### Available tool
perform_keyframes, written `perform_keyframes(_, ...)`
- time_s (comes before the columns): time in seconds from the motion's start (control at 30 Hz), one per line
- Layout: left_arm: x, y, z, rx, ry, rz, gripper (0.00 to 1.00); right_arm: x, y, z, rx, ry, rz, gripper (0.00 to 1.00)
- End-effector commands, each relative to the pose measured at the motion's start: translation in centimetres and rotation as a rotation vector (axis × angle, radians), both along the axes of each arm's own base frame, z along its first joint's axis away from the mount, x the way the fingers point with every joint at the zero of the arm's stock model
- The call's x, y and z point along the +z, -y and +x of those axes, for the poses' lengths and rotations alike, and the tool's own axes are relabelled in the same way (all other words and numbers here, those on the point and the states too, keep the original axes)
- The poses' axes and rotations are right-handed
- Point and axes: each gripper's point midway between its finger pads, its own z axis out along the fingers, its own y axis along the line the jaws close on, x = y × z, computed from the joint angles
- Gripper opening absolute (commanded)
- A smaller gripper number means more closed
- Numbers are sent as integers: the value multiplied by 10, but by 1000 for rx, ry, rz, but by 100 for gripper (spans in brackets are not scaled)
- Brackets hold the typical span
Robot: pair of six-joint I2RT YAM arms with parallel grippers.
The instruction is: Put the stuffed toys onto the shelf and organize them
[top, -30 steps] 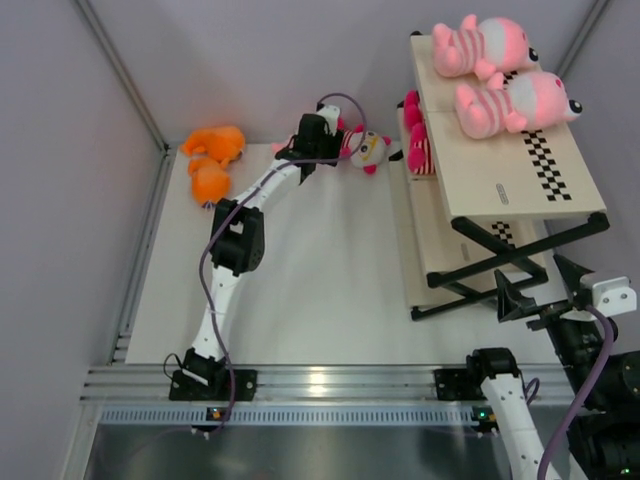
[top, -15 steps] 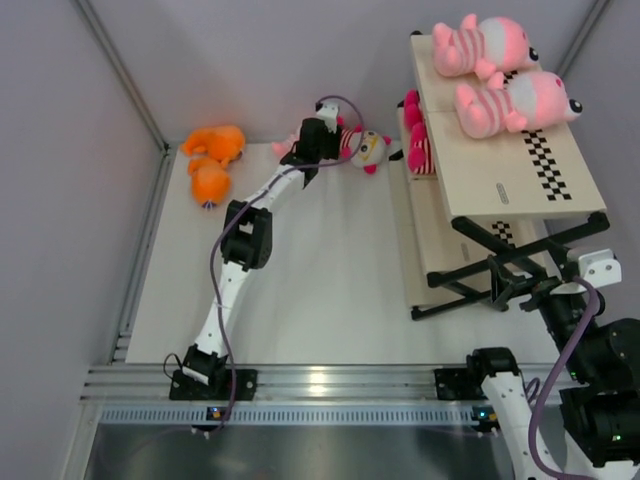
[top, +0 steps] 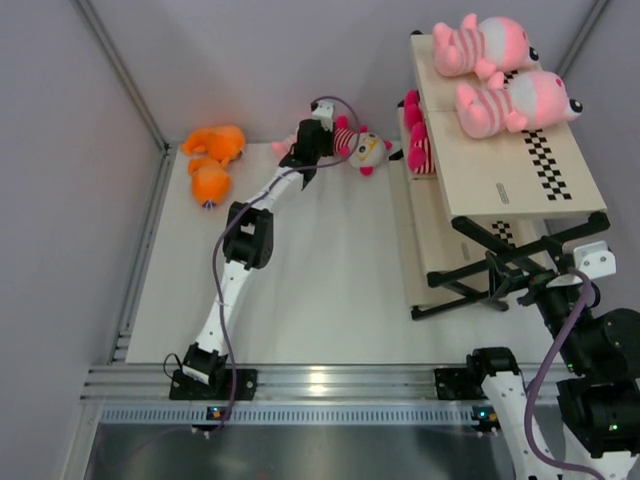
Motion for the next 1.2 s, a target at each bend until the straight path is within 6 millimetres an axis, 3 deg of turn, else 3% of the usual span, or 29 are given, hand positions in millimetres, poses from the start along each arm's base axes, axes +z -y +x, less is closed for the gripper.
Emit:
perform_keyframes(0.0, 41, 5, 12, -29, 119, -81, 32, 13, -1, 5, 3, 35, -10, 99)
perform_keyframes(0.03, 39, 6, 11, -33, 114, -86, 11, 14, 0, 5, 1, 37, -9, 99)
perform_keyframes(0.07, 38, 6, 10, -37, 104, -88, 1, 14, 0, 4, 0, 37, -8, 99)
perform_keyframes(0.33, 60, 0, -2, -91, 62, -96, 0, 27, 1, -3, -4, 66, -15, 99)
perform_keyframes(0.57, 81, -4, -51, -186, -59, -92, 0, 31, -6, -5, 40, 42, -44, 99)
perform_keyframes(0.6, 75, -7, -69, -196, -115, -81, 0, 29, -8, -1, 52, 18, -53, 99)
perform_keyframes(0.67, 79, -11, -88, -210, -140, -81, 0, 31, -14, -3, 89, 2, -67, 99)
perform_keyframes(0.87, 69, -32, -176, -212, -355, -117, 0, 67, -39, -11, 234, 57, -55, 96)
perform_keyframes(0.97, 70, -44, -224, -216, -408, -138, 0, 79, -53, -7, 318, 42, -27, 96)
perform_keyframes(1.1, 61, -54, -284, -214, -524, -193, 0, 86, -78, 17, 455, -44, 53, 91)
perform_keyframes(1.17, 51, -60, -316, -210, -588, -225, 0, 104, -92, 12, 546, -39, 109, 87)
